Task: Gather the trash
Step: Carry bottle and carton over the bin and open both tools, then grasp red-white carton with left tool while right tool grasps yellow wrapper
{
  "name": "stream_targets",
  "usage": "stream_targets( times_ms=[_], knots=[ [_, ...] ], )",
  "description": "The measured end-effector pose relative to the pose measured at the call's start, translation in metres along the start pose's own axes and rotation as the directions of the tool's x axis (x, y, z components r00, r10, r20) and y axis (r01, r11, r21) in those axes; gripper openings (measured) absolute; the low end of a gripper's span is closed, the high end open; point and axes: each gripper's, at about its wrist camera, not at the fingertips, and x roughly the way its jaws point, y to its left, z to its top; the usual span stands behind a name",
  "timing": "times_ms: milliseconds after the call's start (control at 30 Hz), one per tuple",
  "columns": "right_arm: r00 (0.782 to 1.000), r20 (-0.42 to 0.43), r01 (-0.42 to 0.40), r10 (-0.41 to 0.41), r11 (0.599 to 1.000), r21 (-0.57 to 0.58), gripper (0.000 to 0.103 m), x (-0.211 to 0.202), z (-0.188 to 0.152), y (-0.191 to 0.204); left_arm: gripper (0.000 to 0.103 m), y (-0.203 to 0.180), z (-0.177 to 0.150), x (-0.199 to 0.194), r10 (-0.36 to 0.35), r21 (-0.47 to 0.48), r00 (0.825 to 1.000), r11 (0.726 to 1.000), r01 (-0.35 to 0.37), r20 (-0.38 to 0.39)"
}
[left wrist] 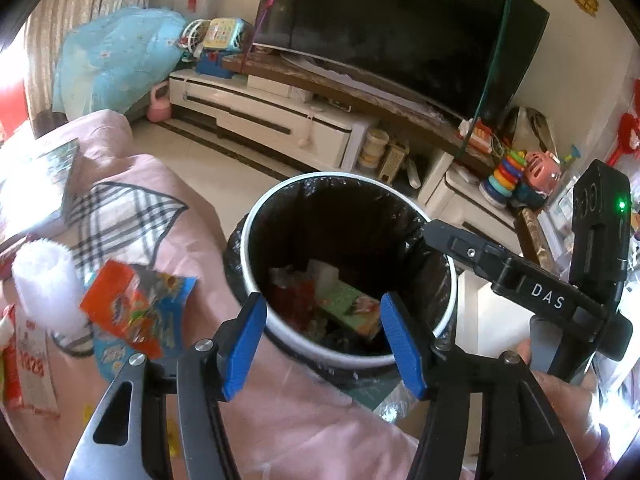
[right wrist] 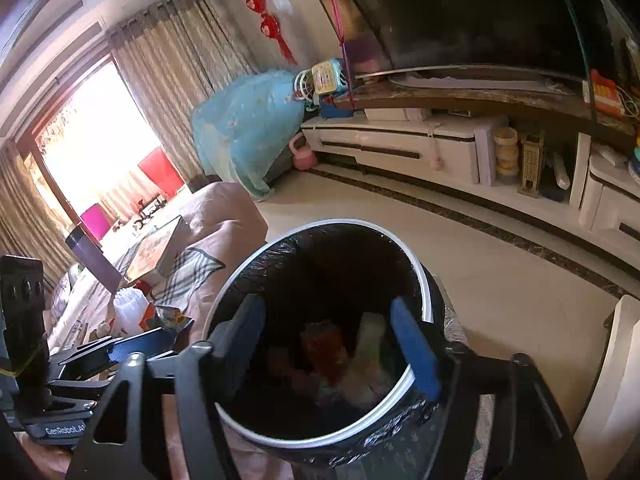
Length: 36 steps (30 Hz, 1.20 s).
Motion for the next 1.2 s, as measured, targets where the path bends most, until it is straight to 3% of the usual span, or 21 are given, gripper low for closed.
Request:
stream_targets(
  times_ms=[167,467,800,1200],
  knots=[
    [0.999,0.044,-0.029,0.028,1.0,0.006,0.092,-0.018,-0.014,0.016,0.062,0.012,-0.034,-0.036,0.013,-0.018,0.999,1.0,-0.012,0.048],
    [0.994,0.039,-0.098,0.099,0.995,-0.025,0.094,-0.036,-0.055,0.068,0.062,0.051,-0.103,-0.104,0.061,-0.128,0.995,0.991,-0.05,0.08],
    [0.986,-0.031,-0.167,0.166,0.985,-0.048,0.094,-0.03,-0.091,0.116,0.062,0.1,-0.158,-0.161,0.148,-0.27,0.986,0.955,-0.121,0.082],
    [0.973,-0.106,-0.214,0.203,0.972,-0.1,0.094,-0.01,-0.109,0.158,0.062,0.127,-0.149,-0.169,0.194,-0.334,0.978,0.93,-0.157,0.081]
  ],
)
